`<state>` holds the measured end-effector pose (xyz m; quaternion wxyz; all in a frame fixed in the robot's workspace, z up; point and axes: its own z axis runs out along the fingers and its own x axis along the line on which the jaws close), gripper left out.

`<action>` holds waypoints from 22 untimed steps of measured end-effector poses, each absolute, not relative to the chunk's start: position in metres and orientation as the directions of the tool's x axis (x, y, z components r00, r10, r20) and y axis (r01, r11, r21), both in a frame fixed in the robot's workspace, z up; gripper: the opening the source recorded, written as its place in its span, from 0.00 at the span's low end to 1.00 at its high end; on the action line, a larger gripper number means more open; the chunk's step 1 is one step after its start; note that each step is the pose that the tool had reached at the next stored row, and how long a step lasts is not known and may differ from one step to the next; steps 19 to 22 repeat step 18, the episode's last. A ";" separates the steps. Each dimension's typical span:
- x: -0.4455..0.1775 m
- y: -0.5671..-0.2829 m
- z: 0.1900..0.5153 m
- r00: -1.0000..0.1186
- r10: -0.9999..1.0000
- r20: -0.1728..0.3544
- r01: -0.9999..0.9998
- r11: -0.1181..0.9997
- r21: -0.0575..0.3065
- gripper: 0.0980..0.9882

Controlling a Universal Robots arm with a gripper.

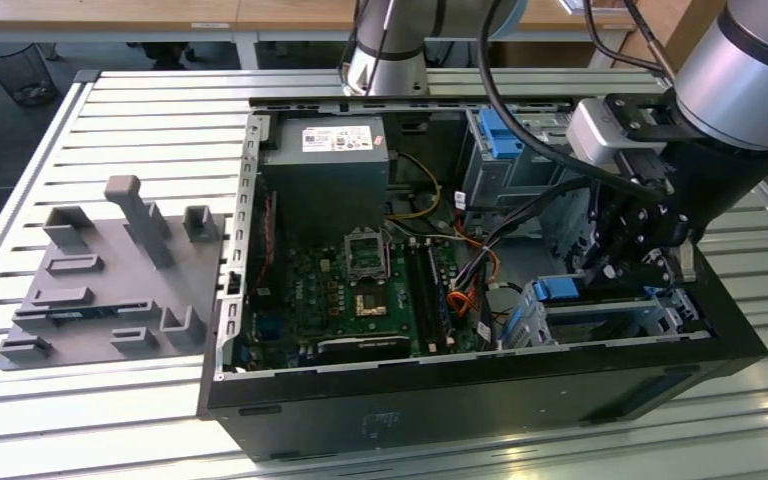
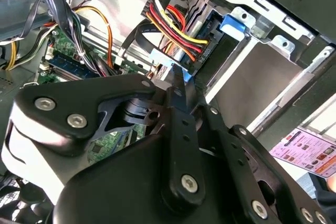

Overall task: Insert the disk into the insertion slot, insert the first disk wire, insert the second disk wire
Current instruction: 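Insert the second disk wire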

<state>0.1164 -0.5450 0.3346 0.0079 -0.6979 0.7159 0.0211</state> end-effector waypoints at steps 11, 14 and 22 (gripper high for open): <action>0.117 -0.545 0.346 -0.026 -0.999 -0.042 -0.999 0.025 0.027 0.01; 0.117 -0.545 0.348 -0.026 -0.999 -0.042 -0.999 0.025 0.028 0.01; 0.117 -0.545 0.349 -0.026 -0.999 -0.042 -0.999 0.025 0.029 0.01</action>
